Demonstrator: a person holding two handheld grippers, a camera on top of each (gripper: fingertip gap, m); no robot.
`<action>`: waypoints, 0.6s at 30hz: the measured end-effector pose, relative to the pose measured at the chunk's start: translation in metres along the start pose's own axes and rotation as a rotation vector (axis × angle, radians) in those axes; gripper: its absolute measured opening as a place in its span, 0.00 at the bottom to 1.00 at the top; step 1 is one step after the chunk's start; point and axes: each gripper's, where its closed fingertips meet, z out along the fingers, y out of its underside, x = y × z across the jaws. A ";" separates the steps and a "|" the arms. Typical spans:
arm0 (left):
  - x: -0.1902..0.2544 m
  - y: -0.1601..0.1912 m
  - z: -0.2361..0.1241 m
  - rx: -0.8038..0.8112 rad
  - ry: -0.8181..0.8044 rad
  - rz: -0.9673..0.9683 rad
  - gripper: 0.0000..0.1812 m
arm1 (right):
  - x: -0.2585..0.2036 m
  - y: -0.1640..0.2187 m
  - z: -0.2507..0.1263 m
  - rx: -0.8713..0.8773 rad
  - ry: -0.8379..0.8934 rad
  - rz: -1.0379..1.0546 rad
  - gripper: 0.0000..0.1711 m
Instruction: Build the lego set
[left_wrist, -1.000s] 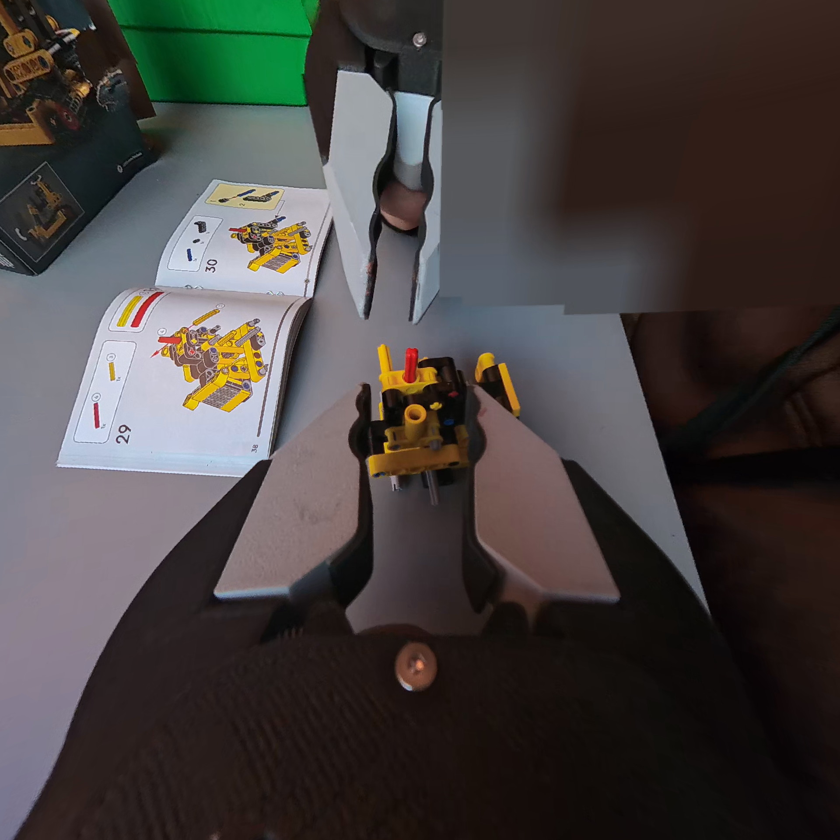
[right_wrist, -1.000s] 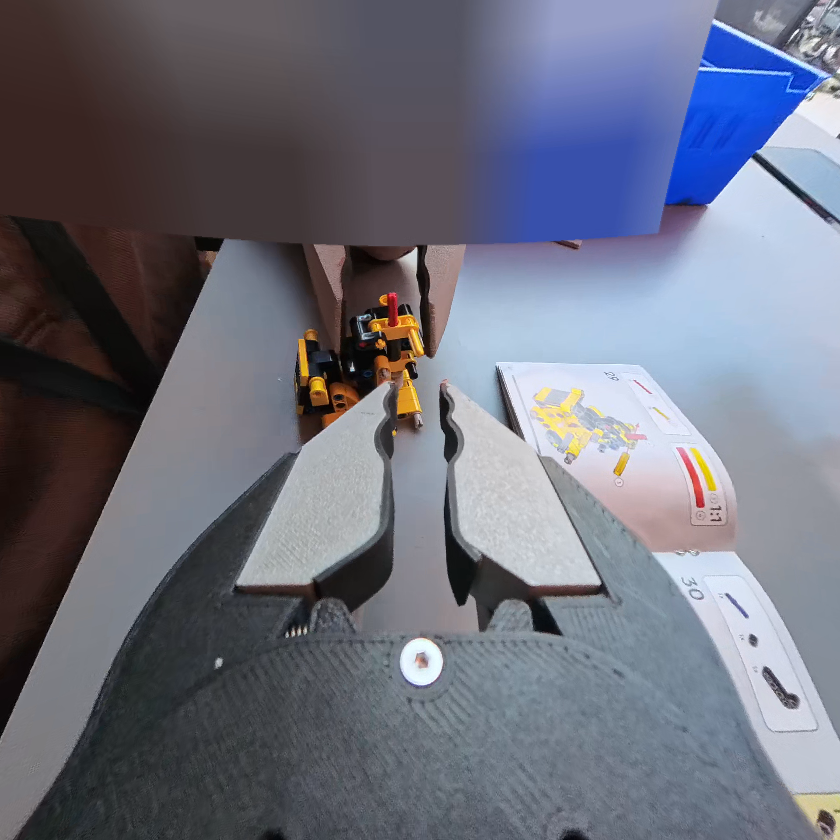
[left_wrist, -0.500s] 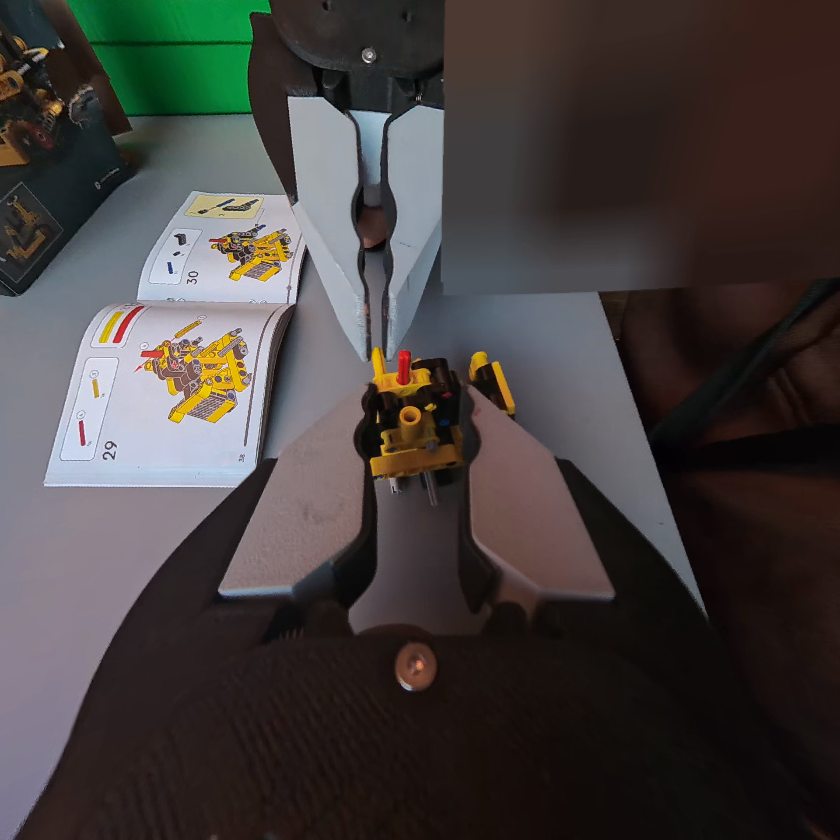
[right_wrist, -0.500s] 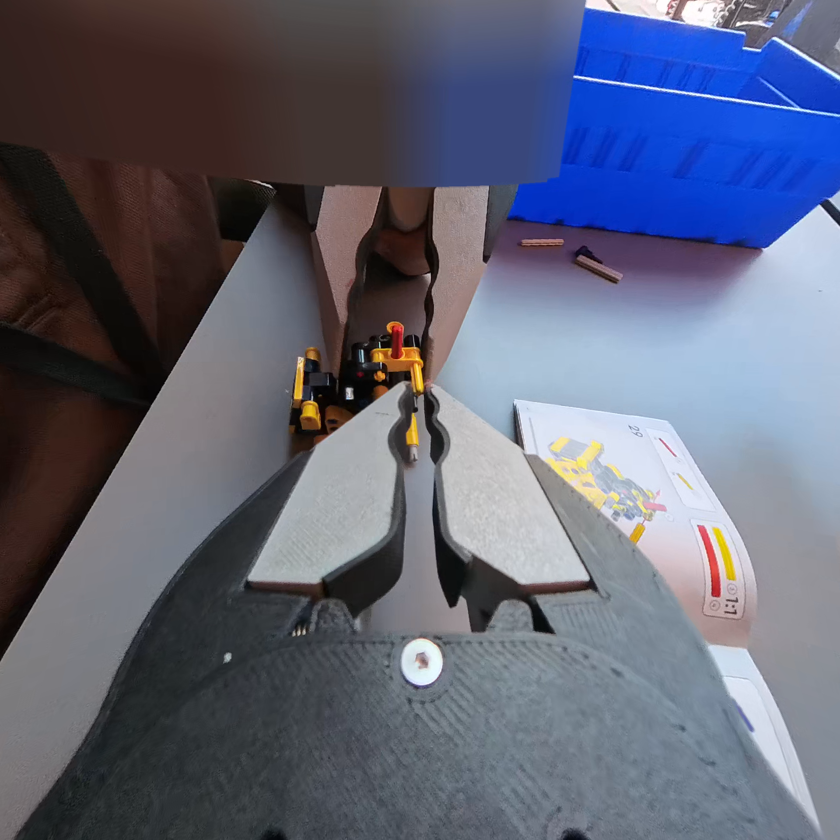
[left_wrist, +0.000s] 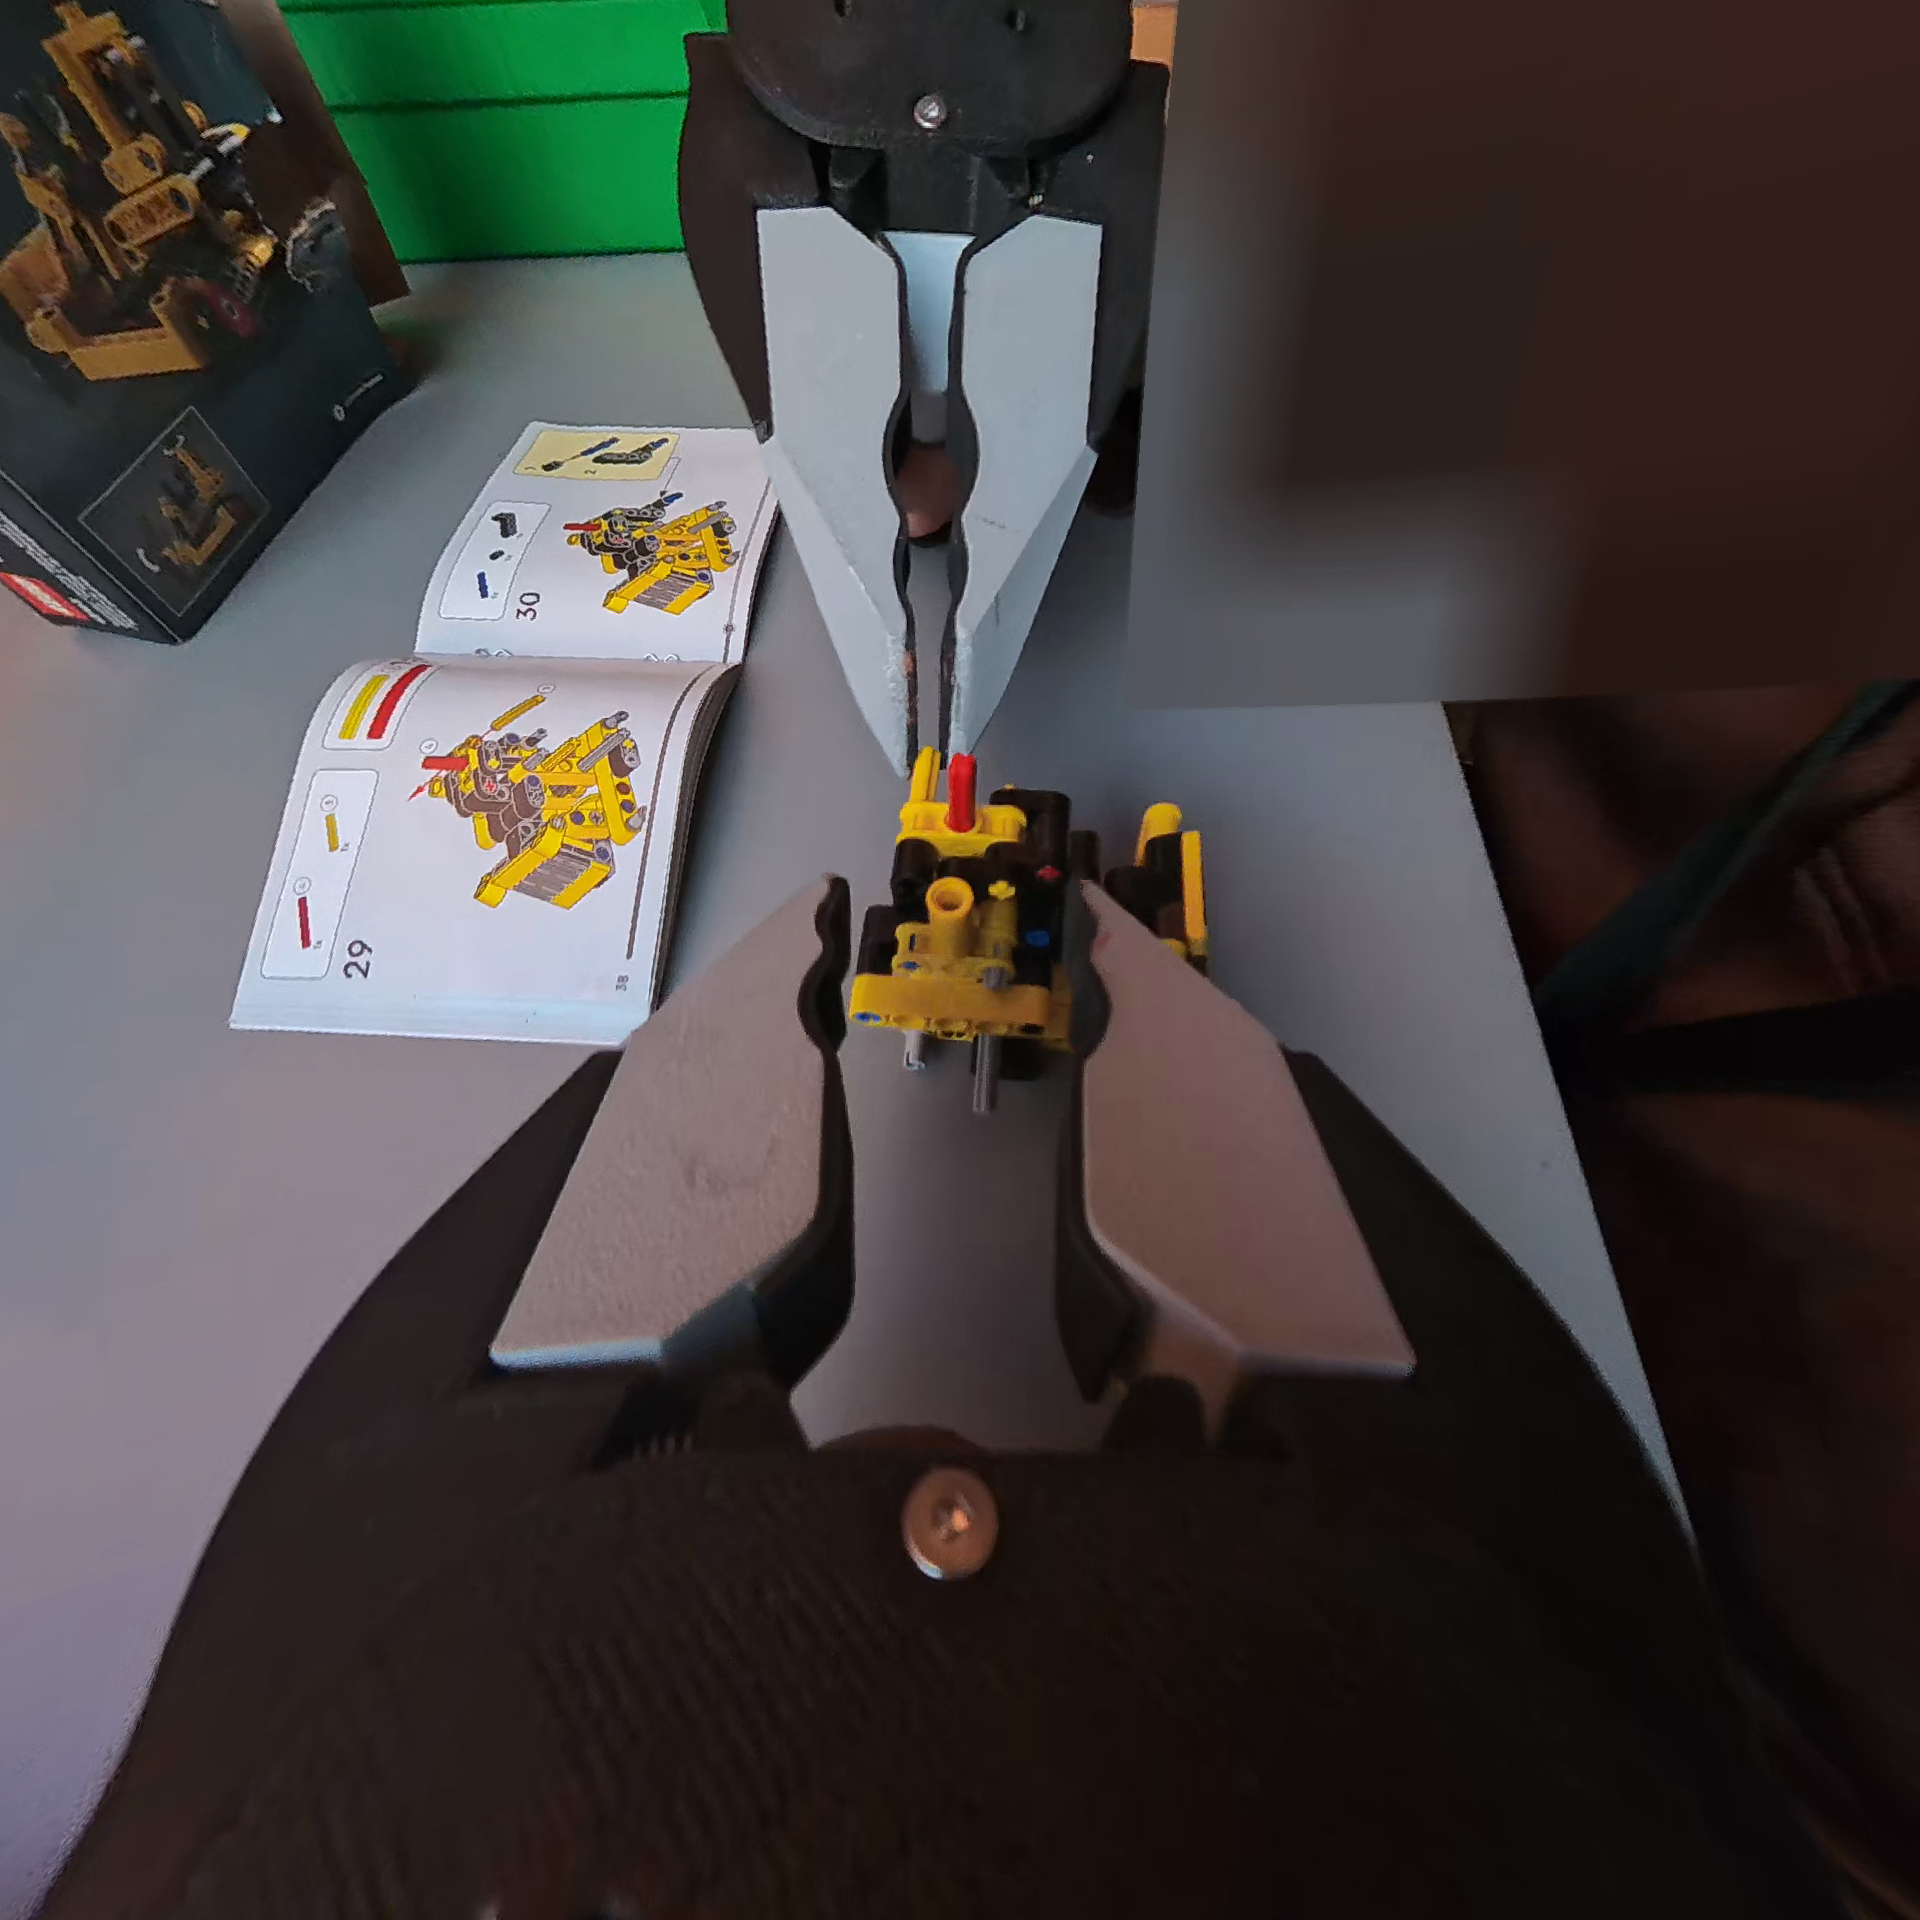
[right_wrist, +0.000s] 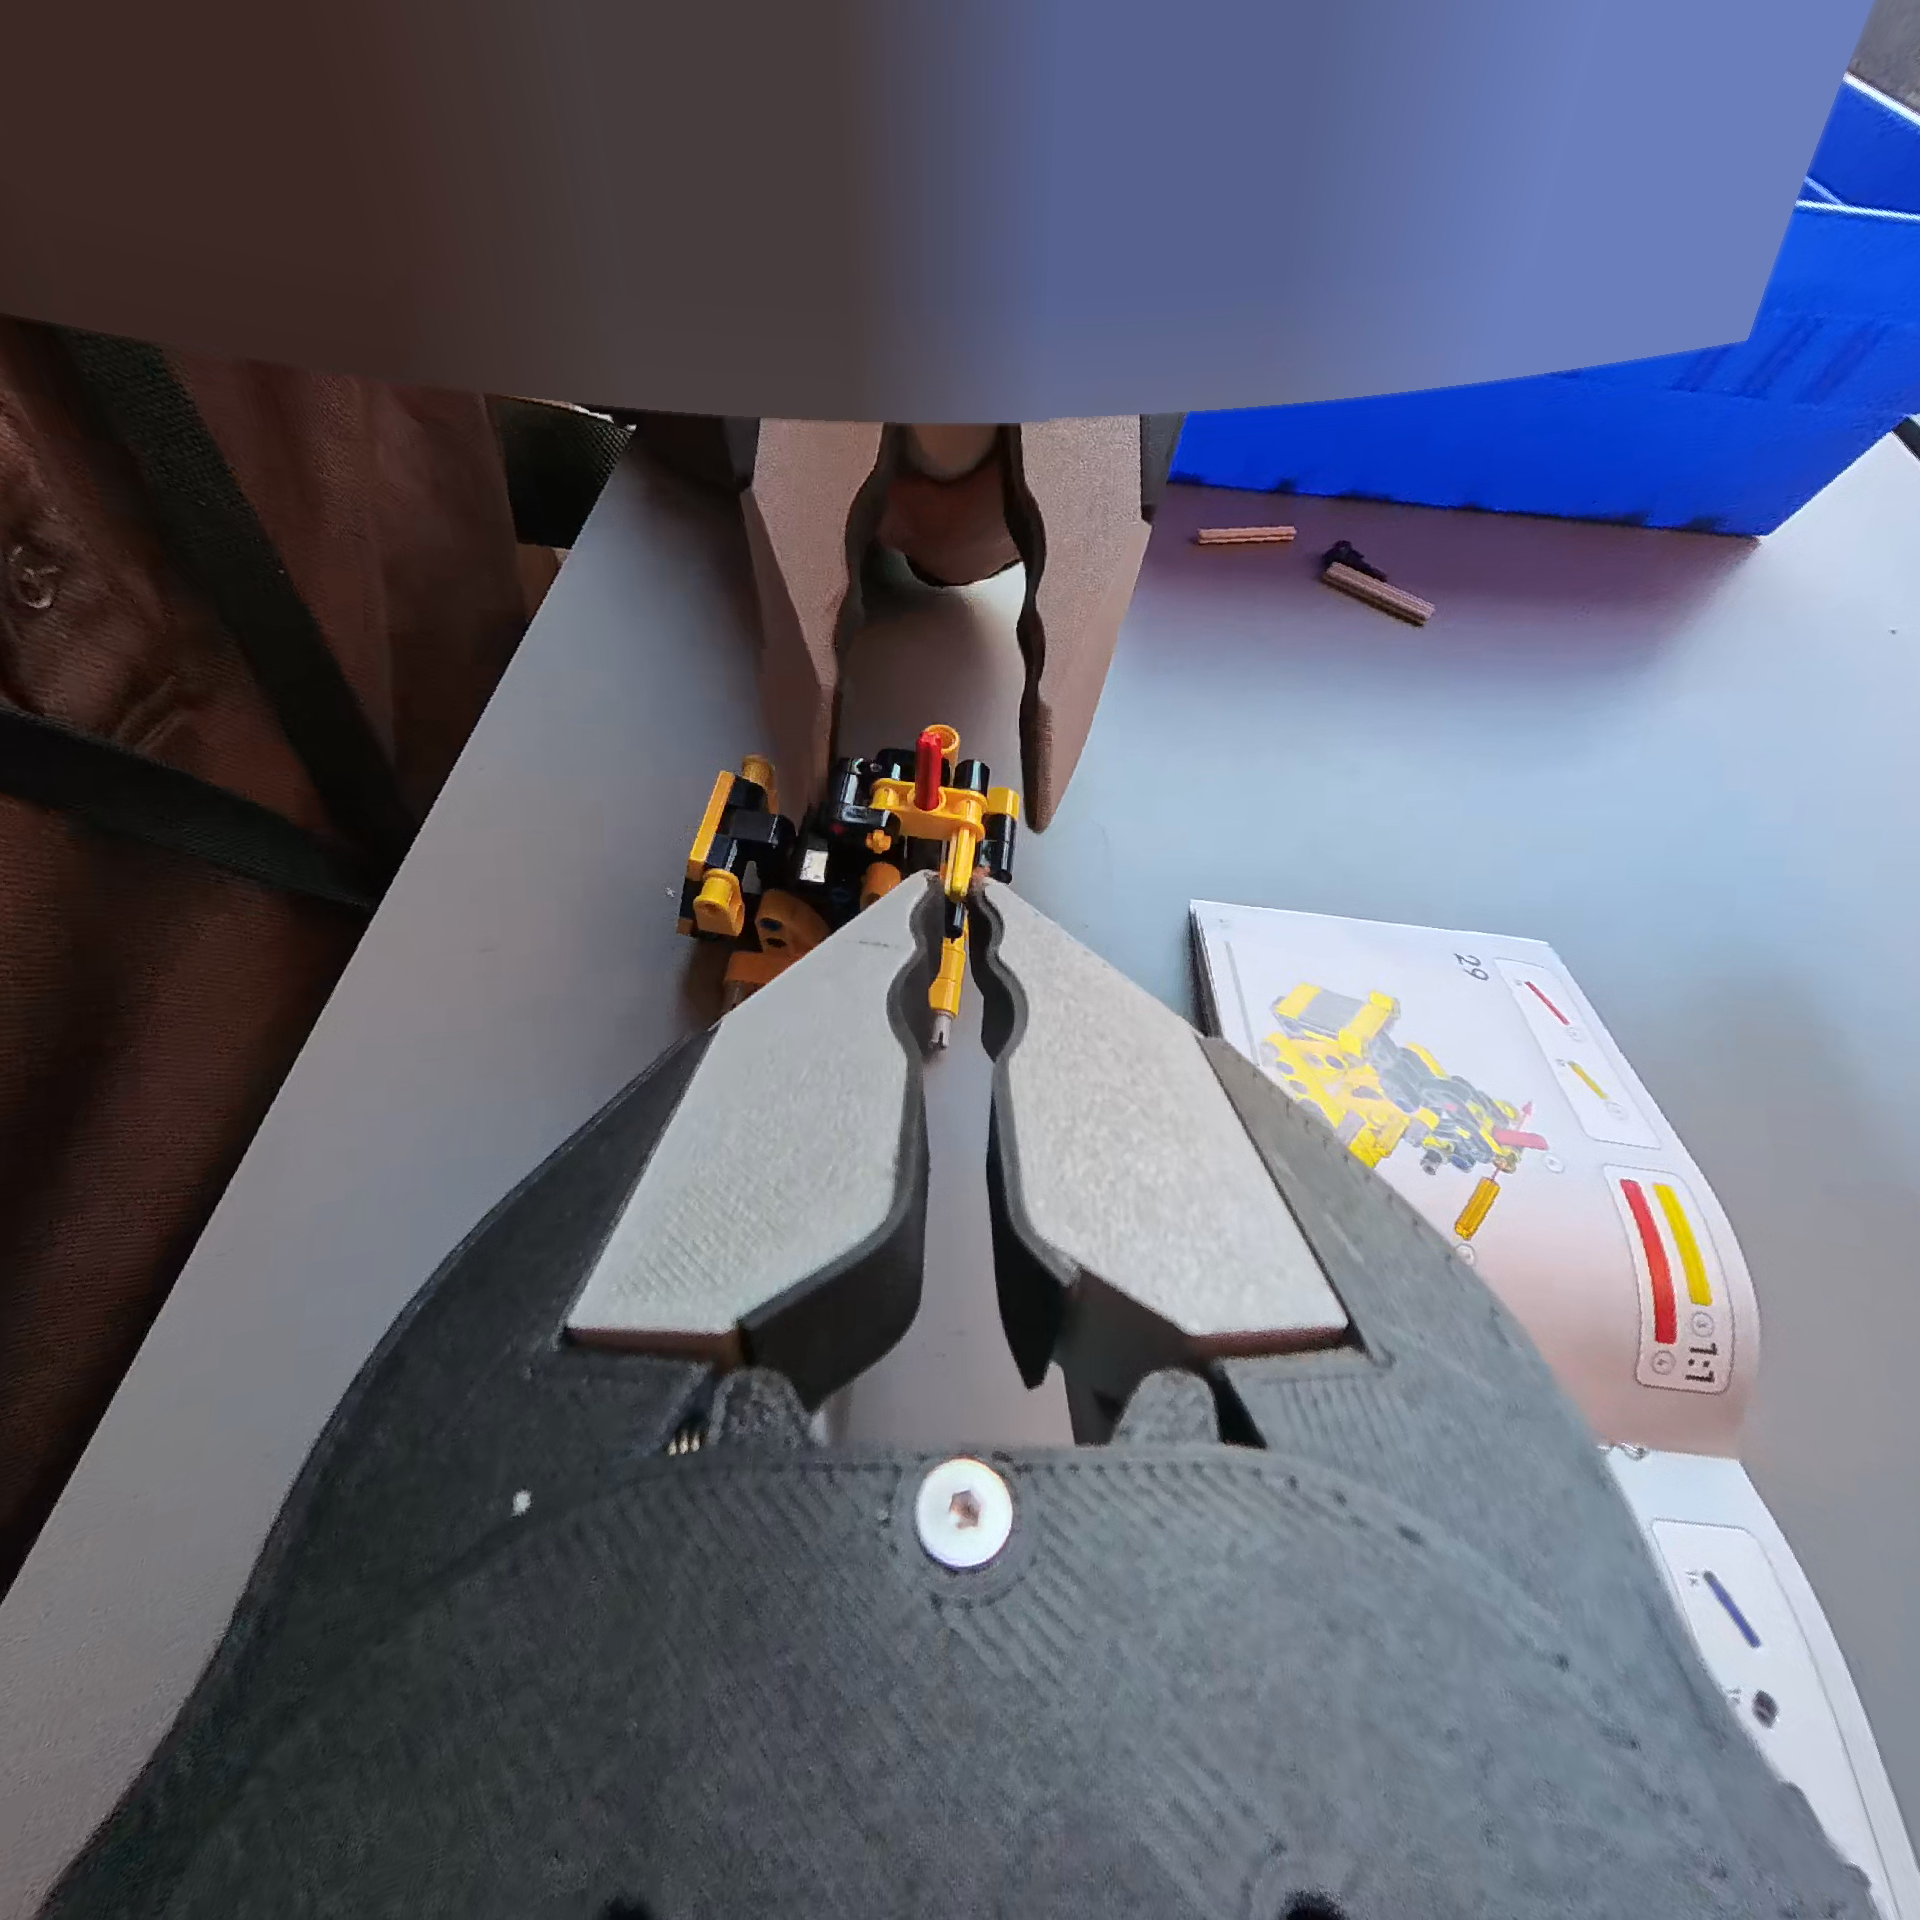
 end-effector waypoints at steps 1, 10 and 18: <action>0.000 0.001 -0.001 0.002 0.002 -0.003 0.20 | 0.000 0.000 0.000 0.001 0.001 0.001 0.01; 0.011 -0.002 0.002 0.013 0.021 0.033 0.15 | -0.004 -0.001 0.002 0.005 -0.013 0.020 0.00; 0.011 -0.003 0.003 0.032 0.055 -0.021 0.11 | -0.005 -0.001 0.001 0.021 -0.055 0.053 0.00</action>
